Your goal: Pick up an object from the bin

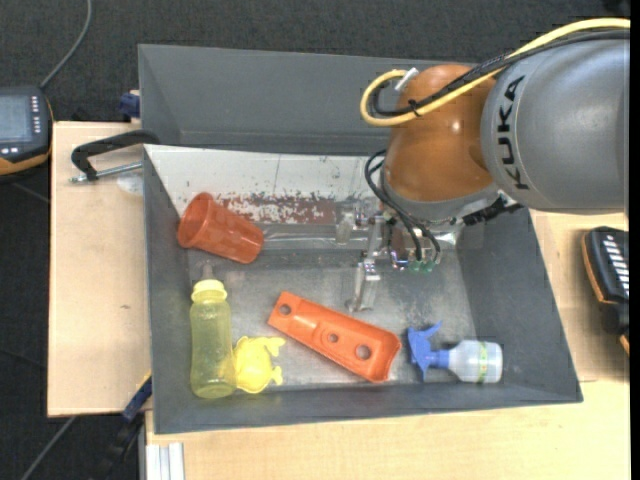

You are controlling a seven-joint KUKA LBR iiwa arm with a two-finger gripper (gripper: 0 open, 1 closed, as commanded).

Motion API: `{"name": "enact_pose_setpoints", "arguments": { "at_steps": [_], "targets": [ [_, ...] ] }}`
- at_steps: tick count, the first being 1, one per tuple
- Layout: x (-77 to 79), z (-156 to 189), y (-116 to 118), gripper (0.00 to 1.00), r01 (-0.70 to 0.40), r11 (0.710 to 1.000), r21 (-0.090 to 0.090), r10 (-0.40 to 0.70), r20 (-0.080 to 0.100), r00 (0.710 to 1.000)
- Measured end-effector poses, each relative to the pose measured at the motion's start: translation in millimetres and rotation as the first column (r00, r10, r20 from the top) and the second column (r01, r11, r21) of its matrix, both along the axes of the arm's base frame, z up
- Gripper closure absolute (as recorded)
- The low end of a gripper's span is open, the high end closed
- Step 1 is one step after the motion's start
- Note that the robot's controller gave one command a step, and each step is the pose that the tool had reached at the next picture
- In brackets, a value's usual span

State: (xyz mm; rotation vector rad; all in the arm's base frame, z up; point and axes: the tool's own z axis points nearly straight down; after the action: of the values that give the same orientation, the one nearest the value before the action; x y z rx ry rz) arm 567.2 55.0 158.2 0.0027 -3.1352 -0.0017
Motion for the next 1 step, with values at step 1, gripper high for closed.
{"name": "enact_pose_setpoints", "arguments": {
  "at_steps": [1],
  "targets": [
    [1.9, 4.7, -0.2, 0.00, 0.001, 1.000, 0.001, -0.001, 0.009, 1.000]
  ]
}}
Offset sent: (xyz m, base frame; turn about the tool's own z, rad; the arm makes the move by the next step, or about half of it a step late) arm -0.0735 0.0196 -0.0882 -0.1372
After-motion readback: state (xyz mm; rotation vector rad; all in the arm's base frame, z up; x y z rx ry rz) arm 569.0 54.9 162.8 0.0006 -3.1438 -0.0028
